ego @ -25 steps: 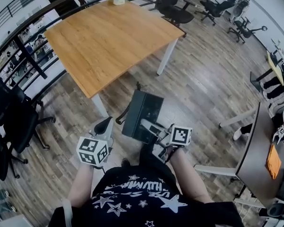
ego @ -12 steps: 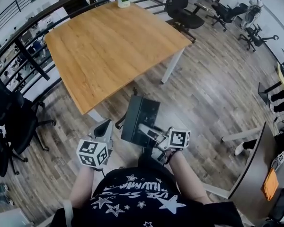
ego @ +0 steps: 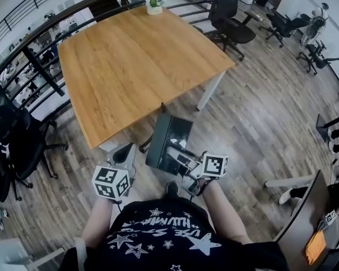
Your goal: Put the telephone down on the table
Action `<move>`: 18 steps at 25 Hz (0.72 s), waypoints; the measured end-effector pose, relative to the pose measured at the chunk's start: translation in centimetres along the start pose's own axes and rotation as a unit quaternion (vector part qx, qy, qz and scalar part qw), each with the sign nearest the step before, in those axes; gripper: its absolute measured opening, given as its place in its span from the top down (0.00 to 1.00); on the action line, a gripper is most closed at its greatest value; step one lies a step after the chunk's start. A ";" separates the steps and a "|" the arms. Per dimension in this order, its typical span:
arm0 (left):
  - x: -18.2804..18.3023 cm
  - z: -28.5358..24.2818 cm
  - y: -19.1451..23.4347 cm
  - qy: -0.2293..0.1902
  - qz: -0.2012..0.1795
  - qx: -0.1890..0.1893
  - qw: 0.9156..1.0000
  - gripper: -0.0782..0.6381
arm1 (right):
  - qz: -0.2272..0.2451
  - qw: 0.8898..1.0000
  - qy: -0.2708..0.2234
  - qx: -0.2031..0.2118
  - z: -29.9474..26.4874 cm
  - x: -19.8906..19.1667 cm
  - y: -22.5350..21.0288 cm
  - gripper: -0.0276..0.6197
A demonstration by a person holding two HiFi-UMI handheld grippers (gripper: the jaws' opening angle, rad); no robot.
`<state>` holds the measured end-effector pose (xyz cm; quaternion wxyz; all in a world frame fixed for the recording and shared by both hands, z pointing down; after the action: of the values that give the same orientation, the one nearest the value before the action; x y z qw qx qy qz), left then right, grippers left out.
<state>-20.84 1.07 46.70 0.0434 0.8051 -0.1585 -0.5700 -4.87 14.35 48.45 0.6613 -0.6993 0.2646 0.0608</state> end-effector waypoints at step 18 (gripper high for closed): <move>2.2 -6.5 -2.8 0.001 0.004 0.023 1.000 0.89 | -0.010 1.000 0.010 -0.005 2.6 7.3 -4.6 0.71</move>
<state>-13.51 2.31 46.27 0.0276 0.8060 -0.1743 -0.5650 4.11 14.63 49.02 0.6555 -0.7061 0.2635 0.0483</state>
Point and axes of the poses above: the fingertips, and each gripper's own axes: z backward along the fingers, y to its left, x out of its top, the point moved 6 cm from there along z, backward along the fingers, and after that the axes turned 6 degrees about -x, right-handed, at the moved point
